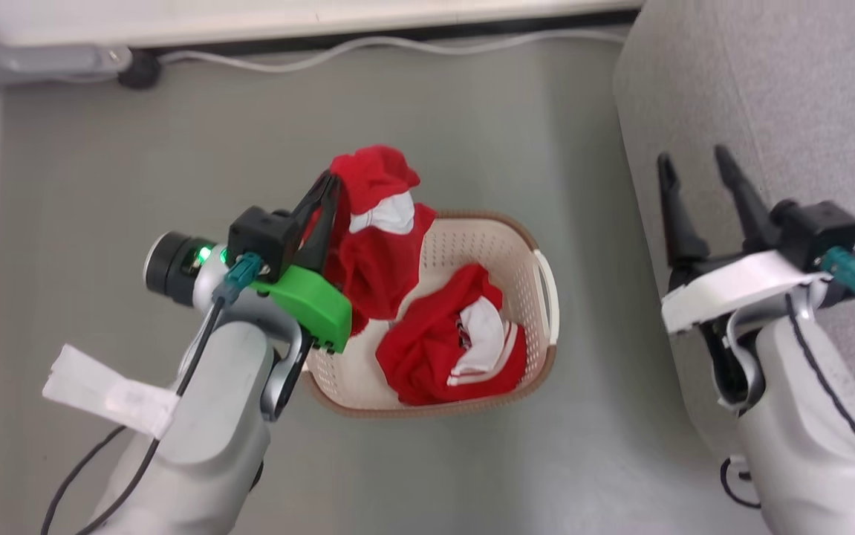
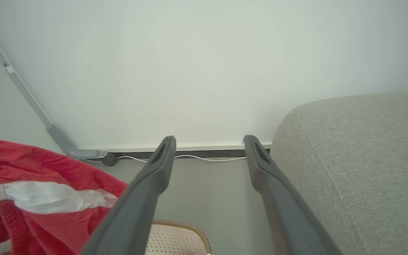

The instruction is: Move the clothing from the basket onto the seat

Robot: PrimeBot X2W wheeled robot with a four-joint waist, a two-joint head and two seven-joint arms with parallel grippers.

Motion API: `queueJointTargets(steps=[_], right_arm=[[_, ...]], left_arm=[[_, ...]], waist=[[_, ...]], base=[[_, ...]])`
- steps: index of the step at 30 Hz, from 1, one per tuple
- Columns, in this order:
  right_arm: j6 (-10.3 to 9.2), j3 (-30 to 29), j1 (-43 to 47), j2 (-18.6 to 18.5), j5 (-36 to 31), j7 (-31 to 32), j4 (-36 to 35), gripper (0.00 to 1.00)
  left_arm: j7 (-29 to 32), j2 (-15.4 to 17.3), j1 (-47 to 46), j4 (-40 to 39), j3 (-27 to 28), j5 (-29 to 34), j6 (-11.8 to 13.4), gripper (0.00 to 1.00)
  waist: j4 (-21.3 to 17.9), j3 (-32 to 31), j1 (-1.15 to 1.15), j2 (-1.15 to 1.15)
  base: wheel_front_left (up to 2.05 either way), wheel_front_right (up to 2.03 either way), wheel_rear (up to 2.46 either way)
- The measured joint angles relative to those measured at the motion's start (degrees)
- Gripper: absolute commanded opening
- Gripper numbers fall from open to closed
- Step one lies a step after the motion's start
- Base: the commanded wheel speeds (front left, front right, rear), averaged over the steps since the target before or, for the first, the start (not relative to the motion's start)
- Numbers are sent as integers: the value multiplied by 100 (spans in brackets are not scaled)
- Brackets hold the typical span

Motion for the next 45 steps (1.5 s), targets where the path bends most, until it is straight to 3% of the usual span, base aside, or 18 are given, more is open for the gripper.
queueJointTargets(steps=[13, 19, 31, 45], right_arm=[[52, 485, 624, 41, -37, 0, 413, 100], [82, 981, 727, 67, -88, 0, 598, 100], [85, 2440, 564, 110, -22, 5, 920, 100], [85, 3176, 10, 91, 402, 60, 1469, 100]], left_arm=[[0, 82, 654, -74, 132, -230, 49, 0], [38, 152, 672, -335, 86, -224, 49, 0], [330, 159, 670, -861, -143, -205, 42, 0], [686, 83, 655, -1538, -502, -202, -19, 0]], waist=[[186, -1070, 0, 0], [307, -1421, 0, 0], [591, -1542, 0, 0], [917, -1451, 0, 0]], base=[[0, 0, 0], [0, 0, 0], [0, 0, 0], [0, 0, 0]])
